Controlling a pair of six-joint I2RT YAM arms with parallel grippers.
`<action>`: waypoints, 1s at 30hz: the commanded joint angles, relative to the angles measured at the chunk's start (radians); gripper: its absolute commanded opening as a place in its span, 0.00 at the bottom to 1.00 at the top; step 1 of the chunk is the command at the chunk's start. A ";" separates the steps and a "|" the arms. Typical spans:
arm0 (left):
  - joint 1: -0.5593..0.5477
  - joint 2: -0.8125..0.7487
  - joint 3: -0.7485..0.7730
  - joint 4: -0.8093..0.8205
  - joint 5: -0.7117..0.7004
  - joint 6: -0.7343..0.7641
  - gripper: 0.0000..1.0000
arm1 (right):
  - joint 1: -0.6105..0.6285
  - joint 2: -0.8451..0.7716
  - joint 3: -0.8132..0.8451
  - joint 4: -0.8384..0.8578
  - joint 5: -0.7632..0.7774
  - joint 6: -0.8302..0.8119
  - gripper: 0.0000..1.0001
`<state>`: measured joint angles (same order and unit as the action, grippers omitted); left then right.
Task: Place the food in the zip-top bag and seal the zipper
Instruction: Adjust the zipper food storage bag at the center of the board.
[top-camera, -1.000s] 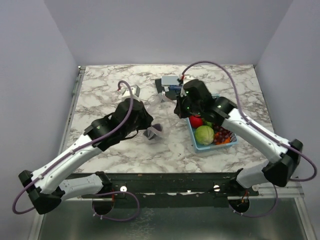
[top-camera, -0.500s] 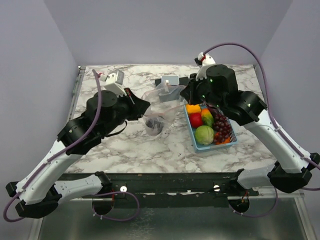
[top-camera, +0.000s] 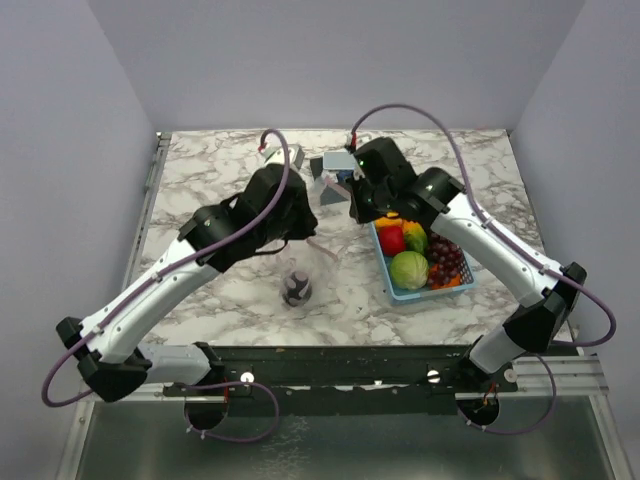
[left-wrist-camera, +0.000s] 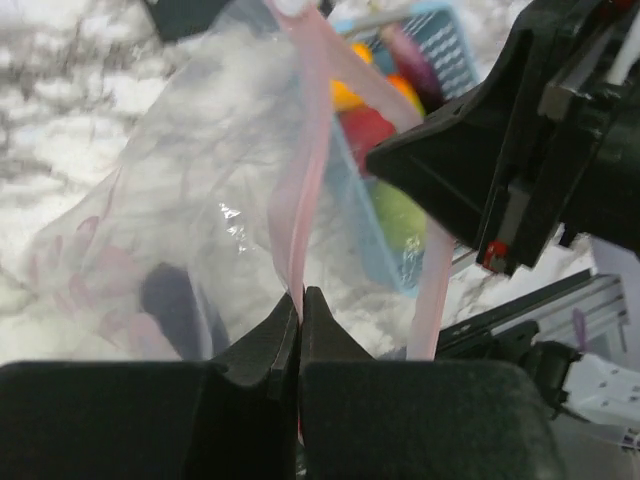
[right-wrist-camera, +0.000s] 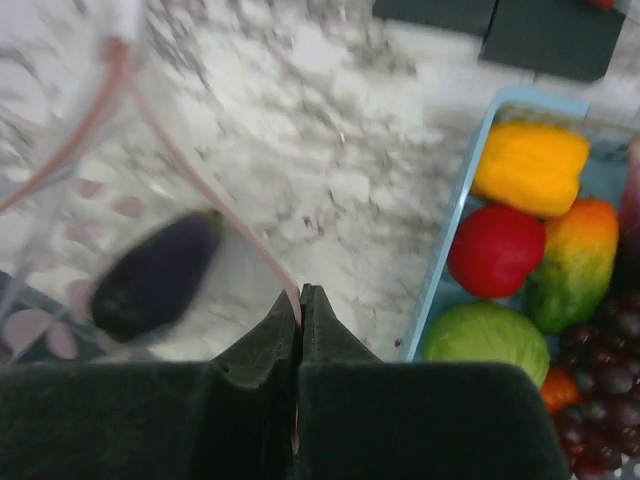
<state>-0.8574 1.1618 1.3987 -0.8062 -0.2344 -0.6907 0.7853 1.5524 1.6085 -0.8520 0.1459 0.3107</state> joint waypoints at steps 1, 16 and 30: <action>0.002 0.107 0.480 -0.149 -0.028 0.111 0.00 | -0.005 -0.031 0.453 -0.112 0.078 -0.062 0.01; 0.104 0.114 0.341 -0.027 0.013 0.156 0.00 | -0.049 -0.028 0.418 -0.062 0.145 -0.074 0.01; 0.136 0.051 0.226 -0.051 0.076 0.120 0.00 | -0.045 -0.090 0.168 -0.035 0.097 -0.024 0.01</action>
<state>-0.7437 1.1893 1.5417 -0.7643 -0.1837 -0.5789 0.7441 1.4208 1.7229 -0.8169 0.2348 0.2798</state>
